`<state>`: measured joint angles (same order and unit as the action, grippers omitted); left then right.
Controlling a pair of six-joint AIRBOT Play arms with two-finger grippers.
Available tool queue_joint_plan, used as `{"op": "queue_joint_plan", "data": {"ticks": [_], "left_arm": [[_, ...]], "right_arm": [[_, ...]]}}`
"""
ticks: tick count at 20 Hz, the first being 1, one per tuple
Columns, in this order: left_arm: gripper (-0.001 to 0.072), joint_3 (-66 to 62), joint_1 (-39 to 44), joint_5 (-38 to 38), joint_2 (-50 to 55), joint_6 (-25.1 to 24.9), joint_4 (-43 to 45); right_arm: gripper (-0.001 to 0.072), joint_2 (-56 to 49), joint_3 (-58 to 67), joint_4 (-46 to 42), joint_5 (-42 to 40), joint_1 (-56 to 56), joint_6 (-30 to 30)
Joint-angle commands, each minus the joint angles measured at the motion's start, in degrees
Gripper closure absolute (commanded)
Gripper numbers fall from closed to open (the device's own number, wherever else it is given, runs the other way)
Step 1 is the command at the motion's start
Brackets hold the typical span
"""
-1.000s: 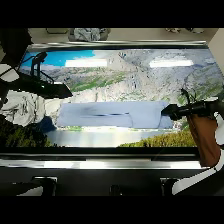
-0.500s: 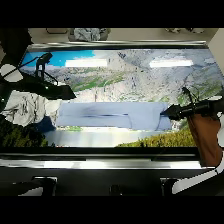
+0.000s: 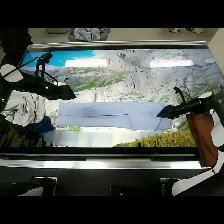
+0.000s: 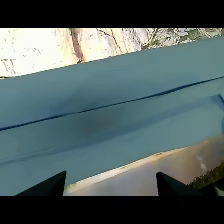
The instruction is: Fold the shirts.
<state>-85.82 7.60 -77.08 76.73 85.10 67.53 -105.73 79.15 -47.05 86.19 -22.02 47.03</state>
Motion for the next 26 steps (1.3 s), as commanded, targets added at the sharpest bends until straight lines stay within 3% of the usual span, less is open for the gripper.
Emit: {"op": "queue_joint_plan", "data": {"ticks": [1,2,4,7,13,18,23,26], "left_arm": [[0.0069,0.0,0.3,0.6,0.3,0.0,0.0],[0.0186,0.4,1.0,2.0,0.8,0.0,-0.5],[0.0676,2.4,3.3,7.4,2.3,-0.1,-3.7],[0.0675,6.2,9.6,16.9,7.6,0.0,-11.6],[0.0676,6.8,23.0,27.7,22.9,-0.5,-29.0],[0.0676,4.0,28.3,33.4,29.7,-7.0,-44.9],[0.0677,-2.0,33.0,33.7,35.4,-7.1,-48.6],[0.0681,-1.9,31.6,31.5,33.5,-9.1,-44.0]], "right_arm": [[0.0667,0.7,0.0,-4.9,-2.2,2.5,5.4],[0.0667,1.7,0.1,-4.2,-2.2,2.4,5.7],[0.0668,5.8,0.2,-2.8,-2.1,2.5,5.9],[0.0669,15.3,0.2,-3.5,-2.1,3.1,8.6],[0.0669,32.5,0.2,-5.8,-1.6,9.3,16.3],[0.0668,43.1,0.5,-5.7,2.5,10.1,22.2],[0.0668,47.2,2.2,-5.8,5.9,10.1,25.5],[0.0668,44.3,2.2,-5.5,4.9,10.1,25.2]]}}
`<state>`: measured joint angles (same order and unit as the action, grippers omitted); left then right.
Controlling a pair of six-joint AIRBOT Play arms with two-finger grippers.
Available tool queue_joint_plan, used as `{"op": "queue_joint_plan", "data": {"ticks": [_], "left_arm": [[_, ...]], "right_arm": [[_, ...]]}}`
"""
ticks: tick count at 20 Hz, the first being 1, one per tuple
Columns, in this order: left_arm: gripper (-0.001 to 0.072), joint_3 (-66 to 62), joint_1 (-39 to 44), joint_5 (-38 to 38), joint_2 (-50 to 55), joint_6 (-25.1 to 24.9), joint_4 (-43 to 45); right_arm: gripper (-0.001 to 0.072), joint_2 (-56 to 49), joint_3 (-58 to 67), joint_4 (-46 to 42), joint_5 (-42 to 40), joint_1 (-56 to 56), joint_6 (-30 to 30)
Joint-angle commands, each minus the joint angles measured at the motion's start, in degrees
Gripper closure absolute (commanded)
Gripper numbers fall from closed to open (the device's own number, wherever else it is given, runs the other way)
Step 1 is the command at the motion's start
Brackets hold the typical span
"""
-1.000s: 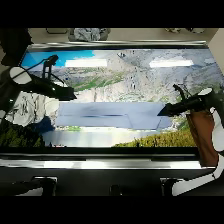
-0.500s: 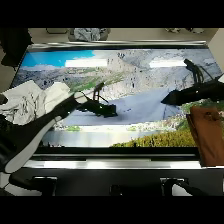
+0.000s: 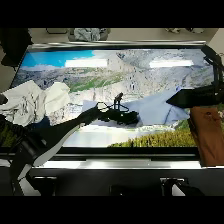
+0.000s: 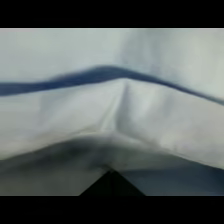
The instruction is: Fold the shirts.
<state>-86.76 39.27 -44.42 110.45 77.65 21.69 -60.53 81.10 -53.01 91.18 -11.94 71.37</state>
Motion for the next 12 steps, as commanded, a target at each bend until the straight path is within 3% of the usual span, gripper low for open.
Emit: {"op": "queue_joint_plan", "data": {"ticks": [1,4,6,12], "left_arm": [[0.0681,-1.0,-1.9,-2.7,-2.5,-1.0,7.4],[0.0681,-0.8,-9.7,-8.1,-13.0,4.3,28.5],[0.068,-0.8,-16.8,-11.3,-21.7,5.3,38.1],[0.0678,-0.8,-33.6,-16.1,-40.9,5.3,40.5]], "right_arm": [[0.0669,-2.5,0.2,2.5,-0.9,0.1,-0.2],[0.0669,-8.1,0.2,7.6,-6.2,5.1,-2.0],[0.0669,-11.9,0.3,10.6,-11.7,11.6,-2.8],[0.0668,-29.1,0.3,24.1,-30.4,30.1,-4.4]]}}
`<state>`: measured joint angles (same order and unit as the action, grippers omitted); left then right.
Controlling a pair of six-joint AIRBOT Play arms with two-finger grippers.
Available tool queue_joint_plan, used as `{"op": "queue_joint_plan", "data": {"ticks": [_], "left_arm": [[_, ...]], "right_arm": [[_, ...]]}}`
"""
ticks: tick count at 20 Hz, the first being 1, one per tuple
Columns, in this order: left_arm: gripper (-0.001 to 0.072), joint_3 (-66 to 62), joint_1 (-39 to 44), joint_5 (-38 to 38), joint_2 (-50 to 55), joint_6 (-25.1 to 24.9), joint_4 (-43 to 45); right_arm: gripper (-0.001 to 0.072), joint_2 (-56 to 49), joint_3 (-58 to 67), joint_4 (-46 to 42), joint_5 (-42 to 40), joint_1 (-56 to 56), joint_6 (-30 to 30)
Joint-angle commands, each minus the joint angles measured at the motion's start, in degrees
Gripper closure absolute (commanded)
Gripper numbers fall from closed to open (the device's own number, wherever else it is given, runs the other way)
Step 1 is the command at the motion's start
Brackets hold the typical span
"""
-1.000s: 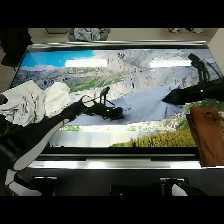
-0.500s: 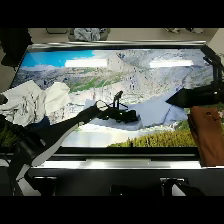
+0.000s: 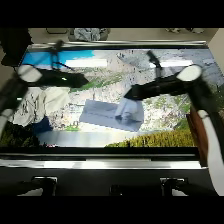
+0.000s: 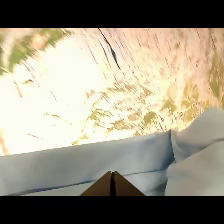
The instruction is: Fold the shirts.
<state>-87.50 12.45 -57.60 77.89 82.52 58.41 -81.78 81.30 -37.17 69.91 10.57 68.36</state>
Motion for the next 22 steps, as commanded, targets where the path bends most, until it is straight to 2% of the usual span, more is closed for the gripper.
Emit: {"op": "queue_joint_plan", "data": {"ticks": [1,3,4,5,6,7,9,11,13,17,19,22], "left_arm": [[0.0678,0.0,-7.8,-3.5,-10.4,0.5,3.8],[0.0679,0.0,-8.2,-4.5,-13.5,0.5,3.7],[0.0678,0.0,-7.8,-5.0,-14.6,0.5,3.7],[0.0678,0.0,-7.4,-5.4,-15.2,0.5,3.7],[0.0678,0.0,-6.8,-5.5,-15.5,0.4,3.8],[0.0678,0.2,-6.4,-5.5,-15.5,0.4,3.8],[0.0678,1.4,-6.3,-5.2,-15.5,0.4,3.8],[0.0678,3.4,-6.3,-5.2,-15.5,0.4,5.5],[0.0678,4.9,-6.3,-5.2,-15.5,0.4,8.8],[0.0678,6.5,-6.3,-5.1,-15.5,0.4,13.8],[0.0678,7.6,-6.3,-4.7,-15.5,0.5,13.8],[0.0677,9.6,-6.3,-4.8,-15.5,1.8,13.8]], "right_arm": [[0.0667,-10.9,0.1,12.2,-11.2,9.6,-2.4],[0.066,-16.3,0.1,20.5,-15.4,13.1,-5.0],[0.0523,-18.5,0.1,23.8,-17.7,14.6,-5.8],[0.0261,-20.2,0.1,27.1,-18.6,15.6,-8.5],[0.0066,-21.4,0.1,30.1,-18.6,16.3,-11.8],[0.0029,-21.7,0.0,31.1,-17.9,16.3,-13.4],[0.0028,-20.5,0.0,28.0,-15.6,13.8,-14.6],[0.0028,-17.2,0.0,18.5,-11.3,8.2,-13.0],[0.0028,-13.1,0.0,3.5,-5.8,1.5,-7.0],[0.0032,-8.1,-0.5,-26.2,10.2,-10.1,2.7],[0.0035,-8.1,-5.3,-25.9,10.5,-12.1,3.3],[0.0041,-8.2,-16.9,-7.9,-2.4,-12.0,-1.3]]}}
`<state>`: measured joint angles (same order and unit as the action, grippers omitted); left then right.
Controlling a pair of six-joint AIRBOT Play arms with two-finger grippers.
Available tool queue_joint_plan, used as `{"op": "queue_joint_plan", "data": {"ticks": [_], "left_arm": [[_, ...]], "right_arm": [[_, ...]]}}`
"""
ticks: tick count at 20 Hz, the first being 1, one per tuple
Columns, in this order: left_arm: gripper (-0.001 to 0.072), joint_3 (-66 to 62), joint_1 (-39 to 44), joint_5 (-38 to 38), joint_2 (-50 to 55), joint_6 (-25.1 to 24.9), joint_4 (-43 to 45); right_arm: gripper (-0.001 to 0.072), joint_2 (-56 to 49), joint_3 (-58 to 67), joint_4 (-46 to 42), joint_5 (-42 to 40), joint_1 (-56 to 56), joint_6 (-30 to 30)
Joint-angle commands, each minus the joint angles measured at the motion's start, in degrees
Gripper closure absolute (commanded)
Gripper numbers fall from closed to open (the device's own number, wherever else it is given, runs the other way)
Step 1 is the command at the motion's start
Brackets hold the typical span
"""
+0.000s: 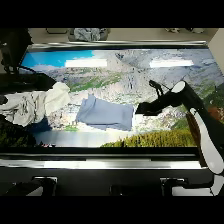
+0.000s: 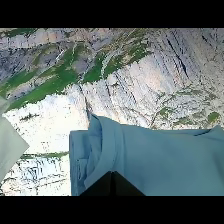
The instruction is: Fold the shirts.
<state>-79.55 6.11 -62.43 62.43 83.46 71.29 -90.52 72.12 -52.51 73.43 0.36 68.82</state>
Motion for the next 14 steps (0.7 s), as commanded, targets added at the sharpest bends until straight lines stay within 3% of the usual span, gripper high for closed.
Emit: {"op": "queue_joint_plan", "data": {"ticks": [1,3,4,5,10,11,12,13,14], "left_arm": [[0.0677,2.2,0.1,-0.1,0.0,0.8,0.8],[0.0677,2.8,0.1,-0.2,0.0,1.6,0.7],[0.0677,2.8,0.1,-0.1,0.0,1.7,0.7],[0.0677,2.8,0.1,-0.1,0.0,1.7,0.7],[0.0677,2.8,0.1,-0.2,0.1,3.2,0.5],[0.0677,2.8,0.1,-0.2,0.1,3.2,0.1],[0.0677,2.8,0.1,-0.2,0.1,3.1,-0.3],[0.0677,2.8,0.1,-0.2,0.1,3.1,-0.5],[0.0677,2.8,0.1,-0.2,0.1,3.1,-0.5]], "right_arm": [[0.0043,0.5,-10.8,13.7,-9.7,-1.8,-3.9],[0.0045,-0.6,-13.7,19.5,-11.7,-1.8,-7.0],[0.005,-1.3,-14.1,20.1,-11.5,-1.8,-7.5],[0.0104,-2.1,-14.3,20.7,-11.5,-1.8,-8.1],[0.0122,-4.0,-14.2,24.3,-18.2,3.1,-9.7],[0.0251,-4.2,-14.2,25.4,-20.1,4.2,-10.1],[0.0505,-4.1,-14.1,26.4,-21.1,4.7,-11.6],[0.0666,-4.1,-13.7,27.7,-19.9,4.4,-14.0],[0.0667,-4.0,-12.2,28.3,-16.6,3.3,-17.7]]}}
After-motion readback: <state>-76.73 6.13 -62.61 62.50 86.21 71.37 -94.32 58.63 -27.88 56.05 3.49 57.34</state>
